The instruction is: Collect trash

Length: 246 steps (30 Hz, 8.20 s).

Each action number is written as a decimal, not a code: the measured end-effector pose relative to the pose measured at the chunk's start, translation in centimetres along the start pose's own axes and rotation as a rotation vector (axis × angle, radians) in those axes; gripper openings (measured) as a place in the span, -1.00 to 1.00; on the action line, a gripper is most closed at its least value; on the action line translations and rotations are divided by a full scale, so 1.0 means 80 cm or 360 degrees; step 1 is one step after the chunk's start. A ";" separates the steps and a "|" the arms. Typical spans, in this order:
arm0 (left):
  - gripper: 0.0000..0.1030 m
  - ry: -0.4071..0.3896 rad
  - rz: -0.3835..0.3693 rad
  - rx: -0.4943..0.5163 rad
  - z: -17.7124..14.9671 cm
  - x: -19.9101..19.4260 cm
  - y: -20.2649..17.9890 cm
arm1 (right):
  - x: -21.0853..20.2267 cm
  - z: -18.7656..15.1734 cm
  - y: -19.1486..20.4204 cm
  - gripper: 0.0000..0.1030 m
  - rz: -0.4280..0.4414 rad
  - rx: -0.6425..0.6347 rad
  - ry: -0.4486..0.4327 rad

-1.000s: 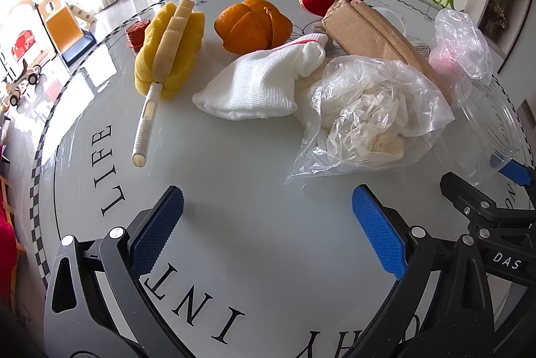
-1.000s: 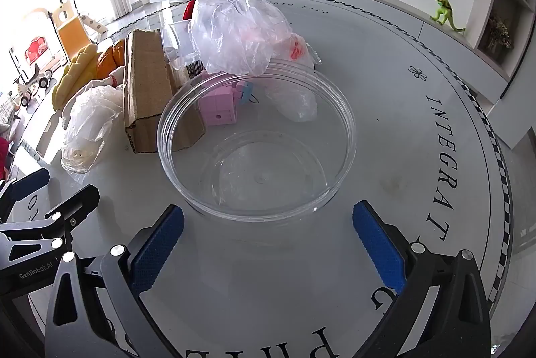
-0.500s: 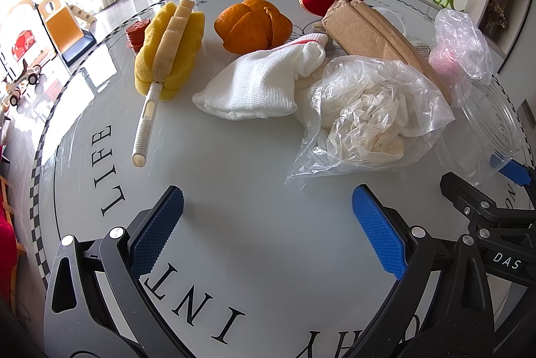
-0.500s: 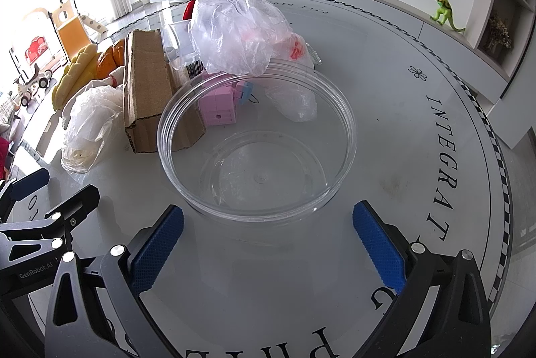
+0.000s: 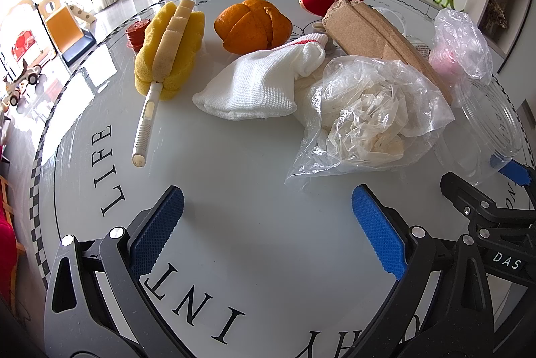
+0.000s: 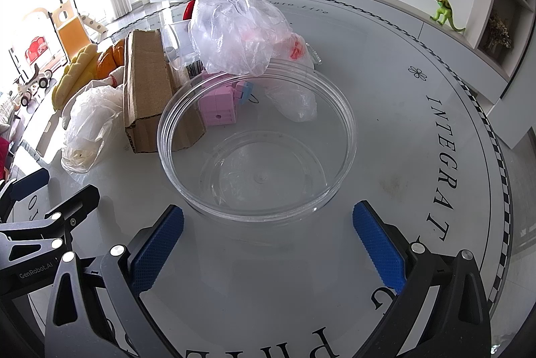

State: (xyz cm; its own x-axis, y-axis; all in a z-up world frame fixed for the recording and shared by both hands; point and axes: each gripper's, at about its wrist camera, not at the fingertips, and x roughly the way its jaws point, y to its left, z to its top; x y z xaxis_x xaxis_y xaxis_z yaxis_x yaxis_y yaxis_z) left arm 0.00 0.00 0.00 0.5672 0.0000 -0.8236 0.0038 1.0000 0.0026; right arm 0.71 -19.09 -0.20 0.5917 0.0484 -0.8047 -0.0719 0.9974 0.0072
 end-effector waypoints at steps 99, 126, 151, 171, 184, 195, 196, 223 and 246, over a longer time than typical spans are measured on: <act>-0.43 -0.0145 -0.0530 -0.0093 -0.023 -0.093 0.021 | -0.136 -0.018 -0.016 0.62 0.0309 -0.0142 -0.0204; -0.43 -0.0228 0.0012 -0.0566 -0.274 -0.225 0.247 | -0.201 -0.120 0.314 0.63 0.0952 -0.0884 -0.0106; 0.88 -0.0035 0.0413 -0.1085 -0.422 -0.242 0.352 | -0.215 -0.200 0.463 0.66 0.1382 -0.1120 0.0211; 0.88 -0.0194 0.0214 -0.0722 -0.243 -0.223 0.282 | -0.176 -0.085 0.328 0.66 0.1114 -0.0784 0.0007; 0.88 -0.0139 0.0058 -0.0468 -0.120 -0.152 0.219 | -0.079 0.030 0.219 0.59 0.0838 -0.0463 -0.0021; 0.88 -0.0144 -0.0024 -0.0340 -0.029 -0.103 0.186 | 0.025 0.073 0.203 0.31 0.0575 -0.0459 0.0103; 0.88 -0.0144 -0.0029 -0.0333 -0.022 -0.099 0.184 | 0.036 0.072 0.202 0.22 0.0558 -0.0464 0.0142; -0.10 -0.0045 -0.0141 -0.0209 0.124 0.046 0.130 | -0.015 0.131 0.126 -0.65 0.0617 -0.0189 -0.0152; -0.12 -0.0185 -0.0096 -0.0242 -0.015 -0.119 0.136 | -0.114 0.052 0.158 -0.65 0.0766 -0.0232 -0.0154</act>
State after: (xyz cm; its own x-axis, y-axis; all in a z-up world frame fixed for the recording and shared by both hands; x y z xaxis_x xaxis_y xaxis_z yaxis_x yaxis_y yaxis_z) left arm -6.33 10.88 7.22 0.6609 -0.0518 -0.7487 -0.0787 0.9873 -0.1378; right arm -2.29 -6.69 9.68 0.5350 0.5122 -0.6719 -0.4618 0.8432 0.2751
